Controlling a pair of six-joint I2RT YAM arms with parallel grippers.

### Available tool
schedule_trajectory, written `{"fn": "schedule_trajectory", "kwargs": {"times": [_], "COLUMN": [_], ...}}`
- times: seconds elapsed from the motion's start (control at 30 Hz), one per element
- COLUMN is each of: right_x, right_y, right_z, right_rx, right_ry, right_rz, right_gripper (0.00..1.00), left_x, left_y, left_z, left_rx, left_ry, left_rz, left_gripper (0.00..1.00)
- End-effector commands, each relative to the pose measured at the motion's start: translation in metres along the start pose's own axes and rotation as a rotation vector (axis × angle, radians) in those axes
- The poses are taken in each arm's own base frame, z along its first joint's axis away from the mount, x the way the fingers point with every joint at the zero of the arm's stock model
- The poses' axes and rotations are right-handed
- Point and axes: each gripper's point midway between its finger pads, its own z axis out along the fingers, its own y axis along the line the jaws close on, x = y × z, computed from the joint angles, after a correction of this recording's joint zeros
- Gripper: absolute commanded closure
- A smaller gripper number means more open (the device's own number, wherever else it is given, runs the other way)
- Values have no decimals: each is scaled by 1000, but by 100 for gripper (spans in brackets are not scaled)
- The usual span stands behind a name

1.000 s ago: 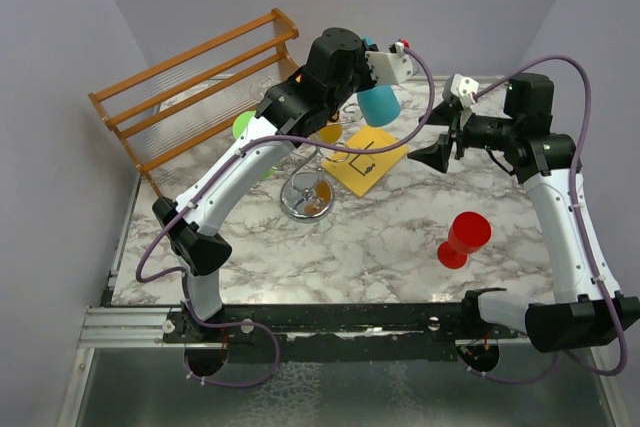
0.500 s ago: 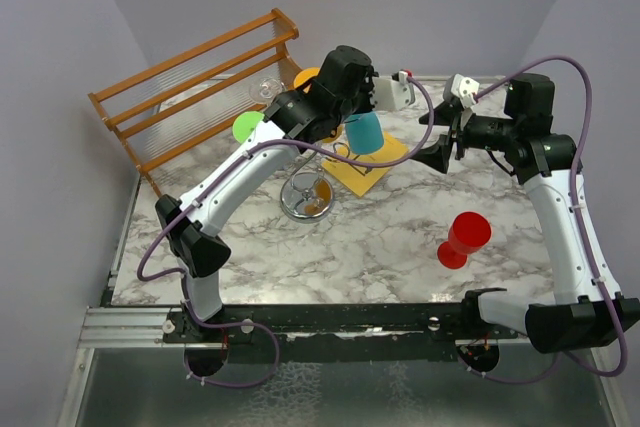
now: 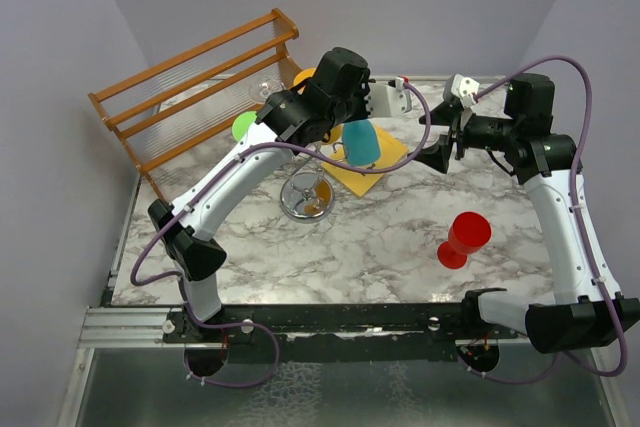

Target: Place the wine glass upside down on the wine glass rack

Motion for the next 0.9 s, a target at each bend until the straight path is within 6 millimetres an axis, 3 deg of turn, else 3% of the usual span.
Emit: {"fn": "schedule_trajectory", "kwargs": {"times": [0.0,0.5,0.87], "right_x": [-3,-1,-1], "right_y": [-2,-4,-6], "right_z": [-1,0,0], "right_rx": [11,9,11], "right_ry": [0,6,9], "right_rz": [-19,-15,-13], "right_gripper": [20,20,20], "left_x": [-12,-10,1], "left_y": [13,7,7], "left_z": [-32,-52,-50], "left_rx": [-12,8,-27], "left_ry": [-61,-14,70], "left_rz": [-20,30,91], "left_gripper": [100,100,100]}}
